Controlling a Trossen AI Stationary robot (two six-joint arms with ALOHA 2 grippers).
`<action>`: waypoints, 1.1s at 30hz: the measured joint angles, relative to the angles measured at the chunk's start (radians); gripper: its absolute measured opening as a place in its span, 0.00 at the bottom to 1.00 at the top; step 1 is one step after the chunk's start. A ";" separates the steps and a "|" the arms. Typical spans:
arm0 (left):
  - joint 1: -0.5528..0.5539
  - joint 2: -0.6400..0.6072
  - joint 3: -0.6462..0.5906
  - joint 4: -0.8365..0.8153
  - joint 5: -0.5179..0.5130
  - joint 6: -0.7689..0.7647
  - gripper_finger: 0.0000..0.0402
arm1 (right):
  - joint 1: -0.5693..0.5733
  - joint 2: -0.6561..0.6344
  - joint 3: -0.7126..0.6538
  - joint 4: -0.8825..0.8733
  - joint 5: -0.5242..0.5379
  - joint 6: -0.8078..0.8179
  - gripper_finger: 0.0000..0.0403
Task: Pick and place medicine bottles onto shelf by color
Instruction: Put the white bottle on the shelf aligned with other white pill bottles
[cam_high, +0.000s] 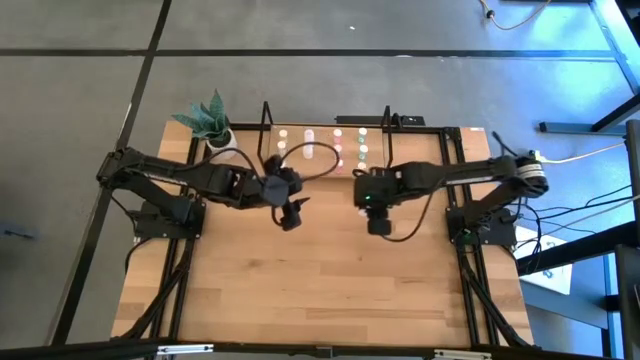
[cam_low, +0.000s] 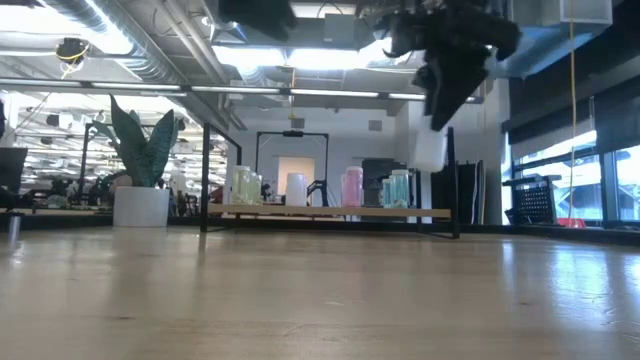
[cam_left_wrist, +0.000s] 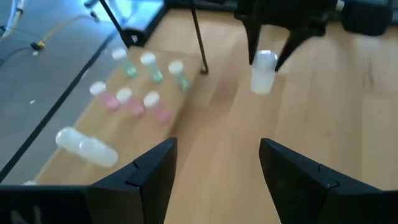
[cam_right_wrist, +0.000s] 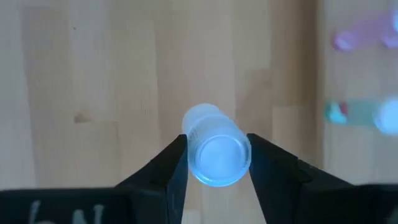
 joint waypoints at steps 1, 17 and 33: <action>-0.008 0.000 0.000 -0.022 0.001 0.000 0.55 | 0.000 0.021 0.011 0.010 -0.006 -0.014 0.37; -0.127 0.000 0.000 -0.080 0.000 -0.002 0.55 | 0.000 0.234 0.046 0.129 -0.070 -0.190 0.37; -0.137 0.000 0.000 -0.082 -0.002 0.000 0.55 | 0.000 0.285 0.046 0.141 -0.070 -0.192 0.38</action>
